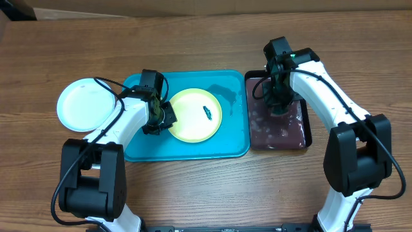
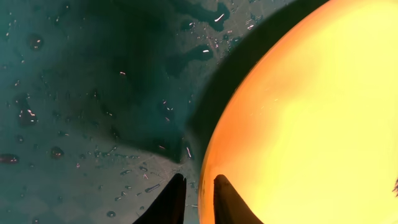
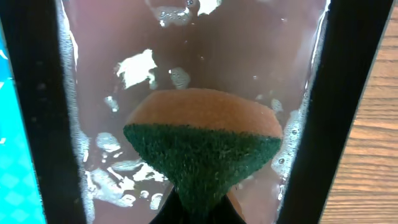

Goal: Clean dirty plates on tray and stack at the side
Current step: 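Rub the sponge across the dark tray with the right gripper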

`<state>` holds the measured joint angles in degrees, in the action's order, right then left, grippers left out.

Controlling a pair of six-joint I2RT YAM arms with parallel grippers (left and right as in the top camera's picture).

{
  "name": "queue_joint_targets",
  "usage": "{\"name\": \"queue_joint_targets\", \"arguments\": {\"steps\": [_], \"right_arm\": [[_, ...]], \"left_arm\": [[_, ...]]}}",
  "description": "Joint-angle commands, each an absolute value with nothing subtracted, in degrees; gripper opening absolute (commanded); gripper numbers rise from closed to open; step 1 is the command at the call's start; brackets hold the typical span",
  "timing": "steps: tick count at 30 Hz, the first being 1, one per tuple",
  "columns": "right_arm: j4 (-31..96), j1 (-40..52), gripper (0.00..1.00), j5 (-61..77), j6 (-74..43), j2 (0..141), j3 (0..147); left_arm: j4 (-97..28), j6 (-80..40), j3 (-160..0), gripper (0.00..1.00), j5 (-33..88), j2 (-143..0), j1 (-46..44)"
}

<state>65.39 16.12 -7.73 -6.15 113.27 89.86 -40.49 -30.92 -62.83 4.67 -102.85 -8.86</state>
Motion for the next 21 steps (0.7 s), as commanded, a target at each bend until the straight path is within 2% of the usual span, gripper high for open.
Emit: {"name": "queue_joint_targets", "arguments": {"steps": [1, 7, 14, 17, 21], "right_arm": [[65.6, 16.19, 0.04, -8.86, -5.96, 111.85, 90.39], [65.23, 16.19, 0.04, -7.92, -5.78, 111.85, 90.39], [64.2, 16.19, 0.04, -8.62, -2.63, 111.85, 90.43], [64.2, 16.19, 0.04, -10.39, -1.54, 111.85, 90.91], [65.19, 16.19, 0.04, -11.16, -0.43, 111.85, 93.03]], "left_arm": [[-40.8, -30.22, -63.79, 0.19, 4.54, -103.63, -8.71], [-40.47, -30.22, -62.98, 0.2, 4.51, -103.66, -8.71], [-40.16, -30.22, -61.93, 0.16, 4.51, -103.72, -8.71], [-39.09, -30.2, -62.0, 0.05, 4.75, -103.72, -8.69], [-38.7, -30.26, -62.0, 0.04, 7.97, -103.72, -8.56]]}}
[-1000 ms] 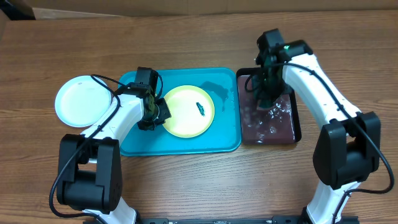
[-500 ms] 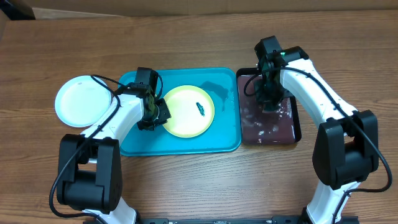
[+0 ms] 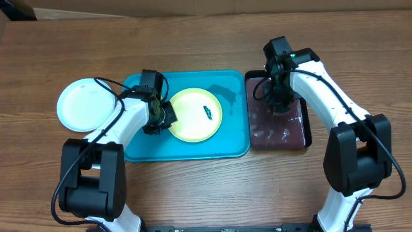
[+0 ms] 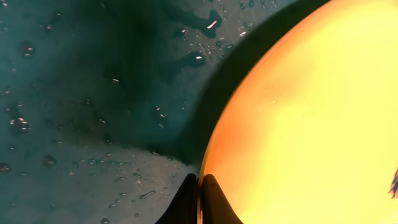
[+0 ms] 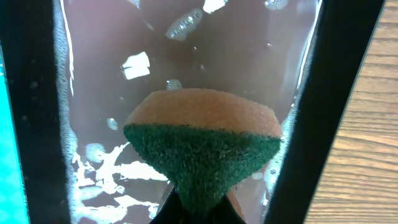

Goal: Clean dirty plates on tray and stack at the side
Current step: 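Rub the sponge across the dark tray with the right gripper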

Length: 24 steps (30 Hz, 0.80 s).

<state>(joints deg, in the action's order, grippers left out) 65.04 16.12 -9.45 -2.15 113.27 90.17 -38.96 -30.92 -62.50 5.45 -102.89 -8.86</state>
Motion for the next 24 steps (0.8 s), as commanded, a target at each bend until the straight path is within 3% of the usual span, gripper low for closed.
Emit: {"name": "queue_joint_targets", "arguments": {"steps": [1, 7, 10, 14, 19, 22, 24], "right_arm": [[65.36, 16.19, 0.04, -11.14, -0.05, 111.85, 93.56], [65.84, 17.47, 0.04, -11.0, 2.22, 111.87, 94.08], [65.43, 18.9, 0.04, -11.2, 5.39, 111.87, 94.08], [64.6, 20.62, 0.04, -13.52, 6.33, 111.87, 94.08], [64.6, 22.15, 0.04, -15.99, 6.31, 111.92, 93.78], [64.51, 22.52, 0.04, -17.12, 6.31, 111.94, 93.27], [64.34, 22.52, 0.04, -17.17, 6.28, 111.98, 92.79]], "left_arm": [[-38.74, -30.24, -62.0, 0.04, 9.32, -103.72, -8.56], [-41.39, -32.67, -61.98, 0.05, 14.44, -103.72, -8.56], [-41.1, -33.04, -61.98, 0.2, 14.55, -103.72, -8.73], [-38.37, -33.01, -61.98, 0.25, 13.34, -103.72, -8.62], [-37.04, -33.01, -61.98, 0.23, 9.91, -103.72, -8.62], [-37.89, -33.01, -61.95, 0.07, 9.96, -103.77, -8.67], [-38.33, -33.06, -61.67, 0.04, 10.2, -103.77, -8.73]]}}
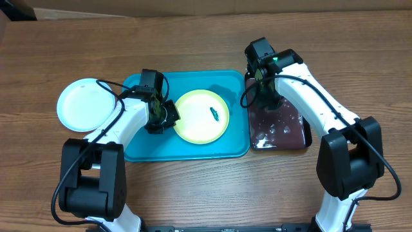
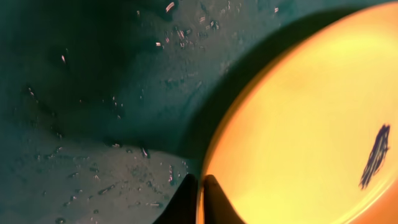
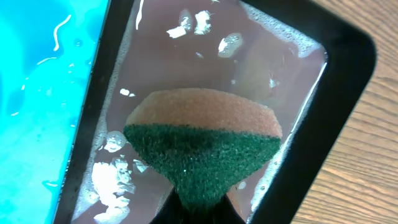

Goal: Clean dirty plates on tray and stack at the side
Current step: 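Rub the sponge across the dark tray with the right gripper, then move the sponge over the yellow plate and scrub it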

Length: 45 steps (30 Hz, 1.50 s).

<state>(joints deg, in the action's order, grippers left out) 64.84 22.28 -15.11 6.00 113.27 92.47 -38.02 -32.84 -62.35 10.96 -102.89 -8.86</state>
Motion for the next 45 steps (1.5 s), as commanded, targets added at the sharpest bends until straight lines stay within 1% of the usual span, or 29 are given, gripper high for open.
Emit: {"name": "queue_joint_targets", "arguments": {"steps": [1, 4, 7, 9, 10, 11, 12, 14, 15, 17, 23, 27, 29, 33, 40, 42, 45], "right_arm": [[63.88, 22.52, 0.04, -17.15, 6.28, 111.98, 92.47], [61.49, 22.52, 0.04, -17.15, 6.57, 111.98, 91.24], [59.86, 22.55, 0.04, -18.13, 12.25, 111.96, 91.29], [60.16, 22.55, 0.04, -22.33, 12.95, 111.87, 92.68], [60.75, 22.63, 0.04, -24.05, 12.93, 111.85, 93.65], [61.6, 22.76, 0.04, -24.77, 12.91, 111.85, 94.76], [63.0, 22.81, 0.04, -24.27, 12.82, 111.85, 96.47], [64.31, 22.81, 0.04, -22.39, 12.01, 111.85, 98.26], [65.01, 22.81, 0.04, -20.75, 12.01, 111.85, 98.98], [66.19, 22.81, 0.04, -15.75, 11.99, 111.85, 100.07], [65.08, 22.81, 0.04, 10.92, 11.55, 111.85, 101.34], [61.73, 23.33, 0.04, 21.5, 7.55, 111.87, 101.34], [59.83, 24.32, 0.04, 23.24, 5.45, 111.87, 101.34], [57.84, 27.79, 0.04, 19.64, 4.23, 111.98, 101.34], [57.65, 36.77, 0.04, -2.61, 4.25, 114.1, 101.32], [57.52, 38.72, 0.04, -7.73, 4.25, 115.2, 101.32], [57.04, 40.64, 0.04, -11.73, 4.25, 117.03, 101.32]], "left_arm": [[-38.33, -33.3, -61.34, 0.05, 10.57, -103.77, -8.99], [-38.79, -35.42, -60.47, 0.04, 10.55, -103.77, -9.28], [-39.07, -38.15, -59.9, 0.06, 10.61, -103.77, -9.41], [-38.92, -39.24, -59.86, 0.12, 11.09, -103.77, -9.39], [-38.63, -39.24, -59.86, 0.18, 11.77, -103.77, -9.32], [-38.24, -39.24, -59.86, 0.21, 12.05, -103.77, -9.3], [-38.02, -39.24, -59.86, 0.2, 12.34, -103.77, -9.3], [-37.91, -39.24, -59.86, 0.12, 13.3, -103.77, -9.3], [-37.93, -39.22, -59.86, 0.07, 14.02, -103.77, -9.3], [-38.09, -39.2, -59.86, 0.05, 15.14, -103.77, -9.3], [-38.09, -38.06, -59.86, 0.04, 15.09, -103.77, -9.45], [-38.13, -38.11, -59.86, 0.04, 15.09, -103.77, -9.45], [-38.13, -38.11, -59.86, 0.04, 15.09, -103.77, -9.45], [-38.15, -38.09, -59.86, 0.04, 15.09, -103.77, -9.47], [-38.2, -38.09, -59.86, 0.04, 15.09, -103.77, -9.47], [-38.17, -38.09, -59.86, 0.04, 15.09, -103.77, -9.47], [-38.17, -38.09, -59.86, 0.04, 15.07, -103.77, -9.45]]}}
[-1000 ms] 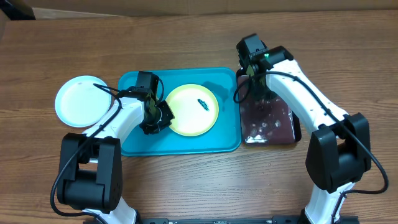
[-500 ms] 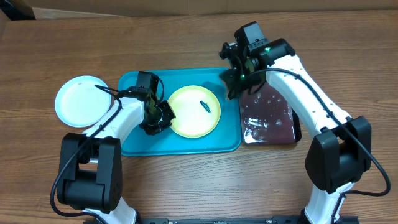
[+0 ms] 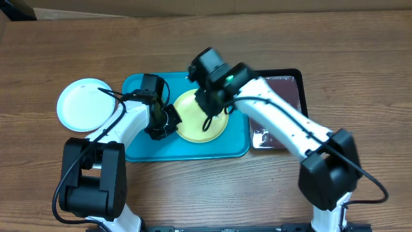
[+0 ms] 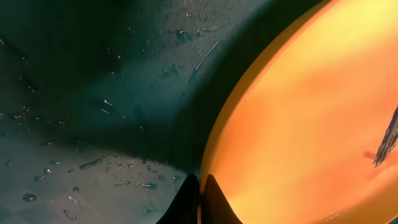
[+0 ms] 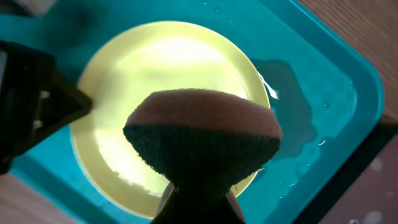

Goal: Clean dirty plates on tray and stack at the side
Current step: 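Move the sponge over the yellow plate and scrub it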

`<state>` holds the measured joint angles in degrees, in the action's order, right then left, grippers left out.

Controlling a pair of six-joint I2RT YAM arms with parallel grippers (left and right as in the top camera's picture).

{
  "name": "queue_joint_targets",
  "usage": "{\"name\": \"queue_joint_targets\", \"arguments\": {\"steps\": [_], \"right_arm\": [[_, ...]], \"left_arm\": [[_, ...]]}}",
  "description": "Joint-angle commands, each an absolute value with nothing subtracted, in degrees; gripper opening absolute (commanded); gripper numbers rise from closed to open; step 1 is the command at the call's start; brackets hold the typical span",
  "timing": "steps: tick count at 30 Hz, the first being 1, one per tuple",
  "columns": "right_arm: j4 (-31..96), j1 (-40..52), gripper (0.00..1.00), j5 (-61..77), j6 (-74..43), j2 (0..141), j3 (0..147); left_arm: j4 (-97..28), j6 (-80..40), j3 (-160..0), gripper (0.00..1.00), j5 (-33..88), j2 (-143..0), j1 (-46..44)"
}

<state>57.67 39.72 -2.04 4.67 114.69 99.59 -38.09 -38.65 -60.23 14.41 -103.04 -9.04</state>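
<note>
A yellow plate [image 3: 190, 125] lies on the wet teal tray [image 3: 138, 151]. My left gripper [image 3: 168, 121] is shut on the plate's left rim [image 4: 214, 146]; its fingertips [image 4: 200, 202] pinch the edge. A dark smear [image 4: 387, 137] marks the plate at the far right of the left wrist view. My right gripper [image 3: 207, 109] hovers over the plate [image 5: 112, 162], shut on a sponge [image 5: 202, 146] with an orange back and green scouring face. In the right wrist view the sponge hides the plate's middle. A white plate [image 3: 82, 105] sits on the table left of the tray.
A black tub of soapy brownish water [image 3: 283, 87] stands right of the tray, partly covered by my right arm. Water droplets [image 4: 93, 162] dot the tray floor. Bare wooden table [image 3: 206, 193] runs along the front.
My right gripper has left the soapy tub and now holds the sponge over the yellow plate. My left gripper still pinches the plate's rim; the plate sits slightly differently on the tray.
First my left gripper stood open around the yellow plate's rim while my right held the sponge down in the soapy tub. The left then shut on the rim. The sponge was later over the tub's near-tray end, and is now above the plate.
</note>
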Motion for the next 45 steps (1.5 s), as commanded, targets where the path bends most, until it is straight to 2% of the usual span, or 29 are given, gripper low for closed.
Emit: {"name": "queue_joint_targets", "arguments": {"steps": [1, 9, 39, 41, 42, 43, 45], "right_arm": [[56.8, 41.04, 0.04, -12.53, 4.25, 117.58, 101.32], [54.5, 41.85, 0.04, -21.93, 4.25, 121.45, 101.32], [52.18, 41.76, 0.04, -18.28, 2.61, 130.93, 101.21], [52.62, 41.76, 0.08, -17.87, 0.97, 131.63, 101.21], [52.88, 41.76, 0.17, -17.47, 0.19, 131.81, 101.21], [53.21, 41.76, 0.22, -16.75, -0.32, 131.81, 101.21], [53.28, 41.78, 0.26, -14.72, -0.32, 131.79, 101.23]], "left_arm": [[-38.2, -38.09, -59.86, 0.04, 15.07, -103.77, -9.47], [-38.35, -38.09, -59.86, 0.04, 15.09, -103.77, -9.47], [-38.35, -37.23, -59.86, 0.04, 14.87, -103.77, -9.47], [-38.35, -37.23, -59.86, 0.04, 14.9, -103.77, -9.47], [-38.35, -37.23, -59.86, 0.04, 14.87, -103.77, -9.47], [-38.35, -37.23, -59.86, 0.04, 14.87, -103.77, -9.47], [-38.35, -37.23, -59.86, 0.04, 14.87, -103.77, -9.47]]}}
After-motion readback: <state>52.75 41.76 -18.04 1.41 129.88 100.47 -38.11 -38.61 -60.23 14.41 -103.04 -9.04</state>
